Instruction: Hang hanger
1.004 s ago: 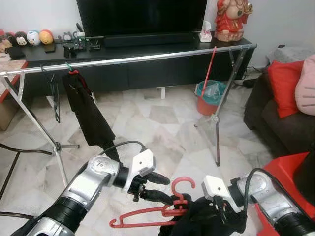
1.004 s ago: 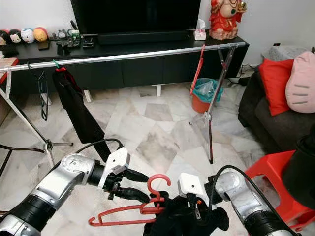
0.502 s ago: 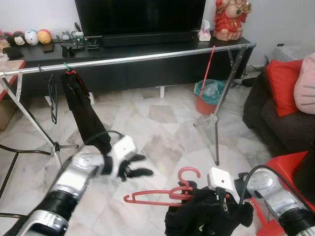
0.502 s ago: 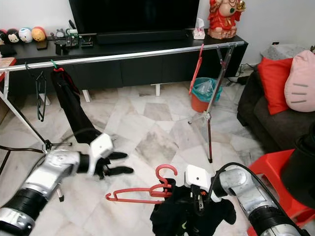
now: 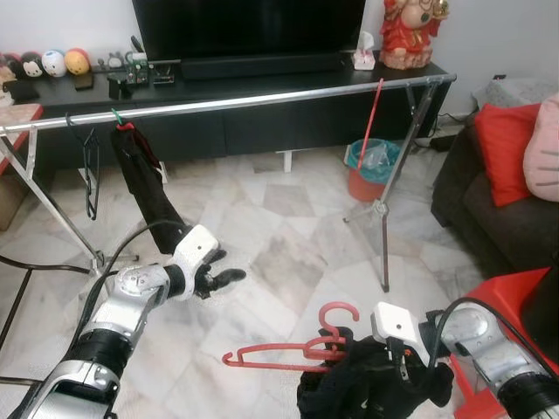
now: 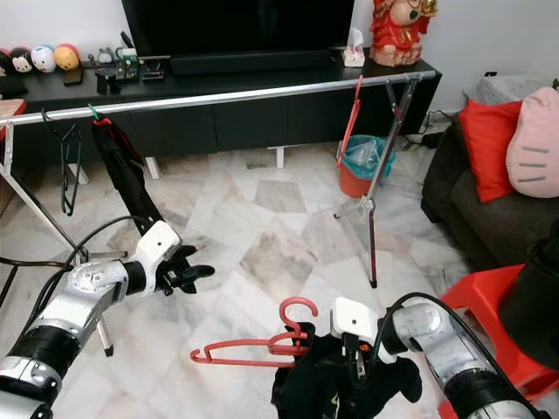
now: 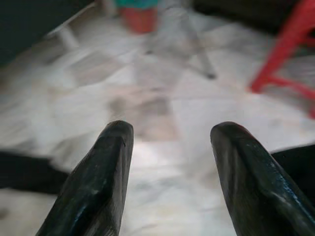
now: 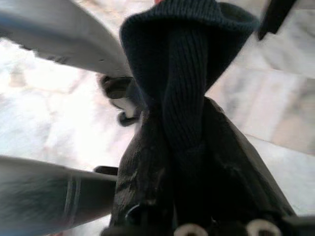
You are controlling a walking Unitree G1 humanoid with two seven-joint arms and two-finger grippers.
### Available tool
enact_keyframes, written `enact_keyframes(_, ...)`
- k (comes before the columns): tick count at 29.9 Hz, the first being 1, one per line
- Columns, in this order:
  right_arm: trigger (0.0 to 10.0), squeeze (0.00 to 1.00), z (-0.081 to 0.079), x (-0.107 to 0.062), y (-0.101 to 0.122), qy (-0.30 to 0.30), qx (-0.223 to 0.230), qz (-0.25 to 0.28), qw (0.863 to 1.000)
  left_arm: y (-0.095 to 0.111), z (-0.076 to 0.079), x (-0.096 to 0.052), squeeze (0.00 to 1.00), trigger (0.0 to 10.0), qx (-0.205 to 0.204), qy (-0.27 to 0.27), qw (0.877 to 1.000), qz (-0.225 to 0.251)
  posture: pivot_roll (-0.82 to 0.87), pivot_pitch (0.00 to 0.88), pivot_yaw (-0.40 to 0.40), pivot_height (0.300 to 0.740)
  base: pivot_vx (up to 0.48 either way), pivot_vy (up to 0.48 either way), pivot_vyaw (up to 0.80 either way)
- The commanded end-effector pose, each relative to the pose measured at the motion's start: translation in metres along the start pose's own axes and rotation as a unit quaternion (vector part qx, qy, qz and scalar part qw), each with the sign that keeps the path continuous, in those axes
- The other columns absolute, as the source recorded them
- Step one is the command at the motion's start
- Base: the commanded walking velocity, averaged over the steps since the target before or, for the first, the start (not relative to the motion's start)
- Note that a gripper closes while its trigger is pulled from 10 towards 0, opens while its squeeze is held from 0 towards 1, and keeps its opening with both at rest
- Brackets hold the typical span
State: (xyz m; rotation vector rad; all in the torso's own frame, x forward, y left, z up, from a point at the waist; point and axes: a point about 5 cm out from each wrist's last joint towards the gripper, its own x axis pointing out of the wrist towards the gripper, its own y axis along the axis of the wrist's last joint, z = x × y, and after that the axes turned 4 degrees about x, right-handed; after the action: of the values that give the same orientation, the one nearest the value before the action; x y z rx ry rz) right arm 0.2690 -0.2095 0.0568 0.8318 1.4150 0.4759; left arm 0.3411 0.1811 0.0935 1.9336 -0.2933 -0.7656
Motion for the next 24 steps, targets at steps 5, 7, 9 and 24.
enact_keyframes(5,0.0,0.0,0.018,-0.018,0.012,-0.063,-0.023,0.016,0.998,-0.029,-0.013,-0.006,0.0,10.0,-0.009,0.12,0.989,-0.084,0.01,0.0,-0.003,0.74,0.0,0.0,0.0)
enact_keyframes(7,0.0,0.0,0.02,-0.02,0.013,-0.072,-0.025,0.015,0.997,-0.036,-0.015,-0.008,0.0,10.0,-0.014,0.149,0.983,-0.102,0.01,0.0,-0.003,0.74,0.0,0.0,0.0)
enact_keyframes(9,0.0,0.0,0.022,-0.021,0.013,-0.085,-0.028,0.015,0.996,-0.052,-0.01,-0.01,0.0,10.0,-0.022,0.177,0.974,-0.139,0.01,0.0,-0.001,0.74,0.0,0.0,0.0)
enact_keyframes(24,0.0,0.0,0.041,-0.022,0.047,-0.168,-0.061,0.075,0.981,-0.065,0.04,0.006,0.0,10.0,-0.067,0.015,0.987,-0.147,0.01,0.006,0.005,0.74,0.0,0.0,0.0)
